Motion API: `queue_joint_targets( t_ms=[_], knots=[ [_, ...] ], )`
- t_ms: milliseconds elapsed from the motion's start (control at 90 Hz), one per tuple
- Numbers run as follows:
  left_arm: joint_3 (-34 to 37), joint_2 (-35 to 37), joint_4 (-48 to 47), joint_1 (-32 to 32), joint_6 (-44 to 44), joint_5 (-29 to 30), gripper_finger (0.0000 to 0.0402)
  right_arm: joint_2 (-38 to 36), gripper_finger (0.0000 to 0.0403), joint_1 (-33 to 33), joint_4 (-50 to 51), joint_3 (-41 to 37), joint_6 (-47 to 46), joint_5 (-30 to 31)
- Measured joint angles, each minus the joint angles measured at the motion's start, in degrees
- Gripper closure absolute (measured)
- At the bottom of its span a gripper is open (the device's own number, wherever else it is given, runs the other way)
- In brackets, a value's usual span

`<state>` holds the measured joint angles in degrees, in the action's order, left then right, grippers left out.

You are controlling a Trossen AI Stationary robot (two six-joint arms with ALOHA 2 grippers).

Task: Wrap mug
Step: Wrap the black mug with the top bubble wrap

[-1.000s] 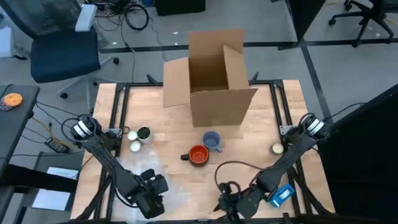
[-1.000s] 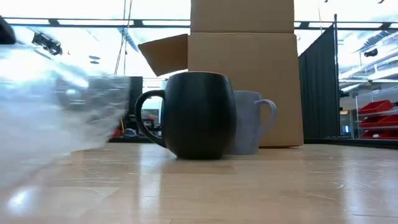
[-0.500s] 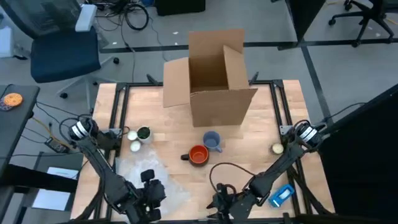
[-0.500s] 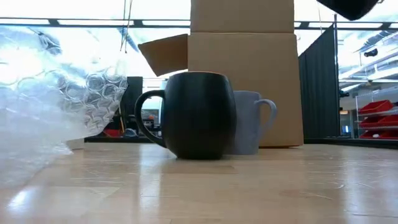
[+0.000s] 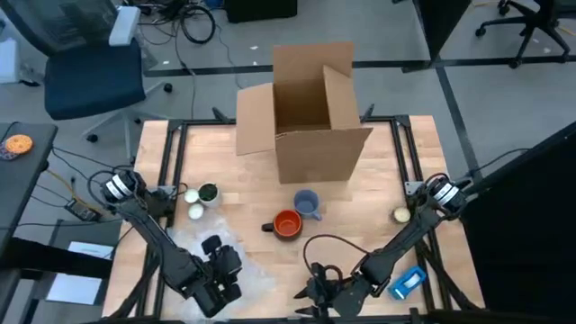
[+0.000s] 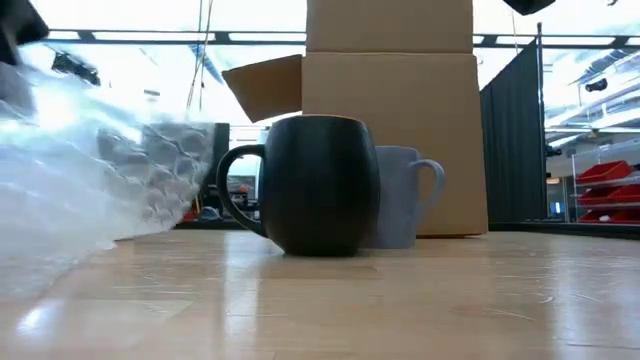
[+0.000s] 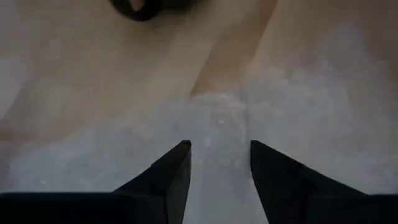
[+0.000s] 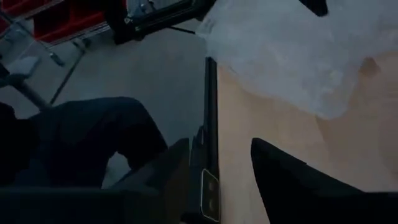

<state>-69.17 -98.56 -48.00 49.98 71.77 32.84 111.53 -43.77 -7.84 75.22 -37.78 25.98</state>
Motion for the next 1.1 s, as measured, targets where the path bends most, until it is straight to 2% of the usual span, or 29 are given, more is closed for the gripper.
queue_joint_targets(
  t_ms=[133, 211, 322, 367, 411, 644, 878, 989, 1100],
  knots=[
    [2.3, 0.0, 5.04, -0.82, -2.07, 0.04, 0.0258, 0.0, 0.0254, 0.0, -0.04, 0.0, 0.84, -0.02],
    [3.5, 0.0, 6.25, -1.25, -2.19, -0.01, 0.0272, 0.0, 0.0254, 0.0, -0.02, 0.0, 1.17, -0.02],
    [4.29, 0.0, 6.73, -1.41, -2.37, -0.05, 0.0332, 0.0, 0.0254, 0.0, -0.02, 0.0, 1.48, -0.02],
    [4.29, 0.0, 7.17, -1.09, -2.41, 1.05, 0.0368, 0.0, 0.0254, 0.0, -0.02, 0.0, 1.48, 0.0],
    [4.27, 0.0, 8.17, -0.54, -2.35, 2.56, 0.0387, 0.0, 0.0254, 0.0, -0.02, 0.0, 1.48, 0.0],
    [0.09, 0.56, 3.81, 2.4, -2.71, 8.05, 0.0401, 0.0, 0.0256, 0.07, -0.05, 0.0, 1.55, -0.02],
    [-12.11, 1.44, -12.88, 5.26, -5.77, 23.29, 0.0401, 0.0, 0.0257, 1.03, -0.28, 0.0, 2.93, 1.31],
    [-17.31, 1.53, -22.41, 6.04, -5.4, 37.0, 0.0402, 0.0, 0.0257, 2.13, -0.28, 0.0, 3.52, 2.49],
    [-19.7, 1.55, -25.38, 6.44, -4.26, 53.21, 0.0402, 0.0, 0.0257, 3.4, -0.6, 0.0, 3.52, 2.95]
  ],
)
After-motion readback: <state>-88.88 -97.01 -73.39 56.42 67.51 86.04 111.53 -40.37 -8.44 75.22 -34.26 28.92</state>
